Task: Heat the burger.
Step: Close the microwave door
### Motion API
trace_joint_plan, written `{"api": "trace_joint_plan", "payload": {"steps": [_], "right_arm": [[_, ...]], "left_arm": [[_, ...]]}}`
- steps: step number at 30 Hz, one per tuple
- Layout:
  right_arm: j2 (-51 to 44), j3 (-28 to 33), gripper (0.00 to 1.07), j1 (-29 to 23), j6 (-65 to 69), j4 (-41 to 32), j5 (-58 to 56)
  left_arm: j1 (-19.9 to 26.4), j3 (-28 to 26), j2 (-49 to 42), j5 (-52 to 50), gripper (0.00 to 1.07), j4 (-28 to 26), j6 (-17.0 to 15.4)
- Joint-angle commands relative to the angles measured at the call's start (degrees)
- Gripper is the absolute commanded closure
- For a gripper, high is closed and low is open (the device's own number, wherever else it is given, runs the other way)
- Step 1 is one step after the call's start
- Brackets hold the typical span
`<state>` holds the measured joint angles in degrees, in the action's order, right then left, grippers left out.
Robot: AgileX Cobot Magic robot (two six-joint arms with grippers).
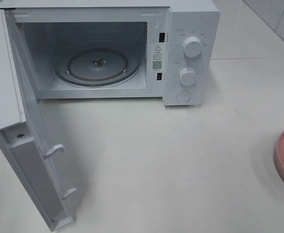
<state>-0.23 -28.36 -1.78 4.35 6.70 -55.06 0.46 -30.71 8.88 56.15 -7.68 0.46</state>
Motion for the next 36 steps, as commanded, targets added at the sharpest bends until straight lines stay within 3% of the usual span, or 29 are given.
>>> {"api": "trace_joint_plan", "payload": {"steps": [1, 2, 4, 6, 7, 8, 9, 10, 11, 12, 15, 17, 20, 23, 25, 36], "right_arm": [[-1.4, 0.1, 0.33, 0.3, -0.9, 0.1, 0.0], [-1.4, 0.1, 0.33, 0.3, -0.9, 0.1, 0.0], [-1.4, 0.1, 0.33, 0.3, -0.9, 0.1, 0.0], [-1.4, 0.1, 0.33, 0.3, -0.9, 0.1, 0.0], [-1.4, 0.1, 0.33, 0.3, -0.9, 0.1, 0.0], [-1.4, 0.1, 0.33, 0.3, -0.9, 0.1, 0.0], [-1.4, 0.1, 0.33, 0.3, -0.9, 0.1, 0.0], [-1.4, 0.1, 0.33, 0.3, -0.9, 0.1, 0.0], [-1.4, 0.1, 0.33, 0.3, -0.9, 0.1, 0.0], [-1.4, 0.1, 0.33, 0.3, -0.9, 0.1, 0.0], [-1.4, 0.1, 0.33, 0.3, -0.9, 0.1, 0.0], [-1.4, 0.1, 0.33, 0.3, -0.9, 0.1, 0.0], [-1.4, 0.1, 0.33, 0.3, -0.9, 0.1, 0.0], [-1.4, 0.1, 0.33, 0.3, -0.9, 0.1, 0.0], [-1.4, 0.1, 0.33, 0.3, -0.9, 0.1, 0.0], [-1.4, 0.1, 0.33, 0.3, -0.9, 0.1, 0.0]], "left_arm": [[0.1, -0.4, 2.3, -2.7, 0.33, 0.2, -0.1], [0.1, -0.4, 4.2, -4.1, 0.42, 0.6, -0.1], [0.1, -0.4, 5.2, -4.8, 0.46, 0.9, -0.5], [0.1, -0.2, 8.5, -7.4, 0.63, 0.9, -0.5], [0.1, -0.2, 8.5, -7.4, 0.63, 0.9, -0.5], [0.1, 0.3, 10.5, -9.7, 0.77, 1.0, -0.5], [0.1, 0.7, 11.5, -11.3, 0.85, 1.0, -0.5], [0.1, 0.7, 11.5, -11.3, 0.85, 1.0, -0.5], [0.1, 1.7, 13.1, -14.1, 0.99, 1.0, -0.5], [0.1, 2.3, 14.7, -17.0, 1.07, 1.0, -0.1], [0.1, 2.8, 15.5, -18.7, 1.07, 1.0, -0.1], [0.1, 5.3, 18.1, -27.2, 1.07, 1.0, -0.1], [0.1, 6.2, 18.8, -30.0, 1.07, 1.0, 0.1], [0.1, 9.0, 20.9, -37.8, 1.07, 0.5, 1.7], [0.1, 13.1, 23.3, -48.8, 1.07, -0.7, 3.5], [-0.2, 21.0, 32.9, -70.5, 1.07, -0.3, 2.0]]}}
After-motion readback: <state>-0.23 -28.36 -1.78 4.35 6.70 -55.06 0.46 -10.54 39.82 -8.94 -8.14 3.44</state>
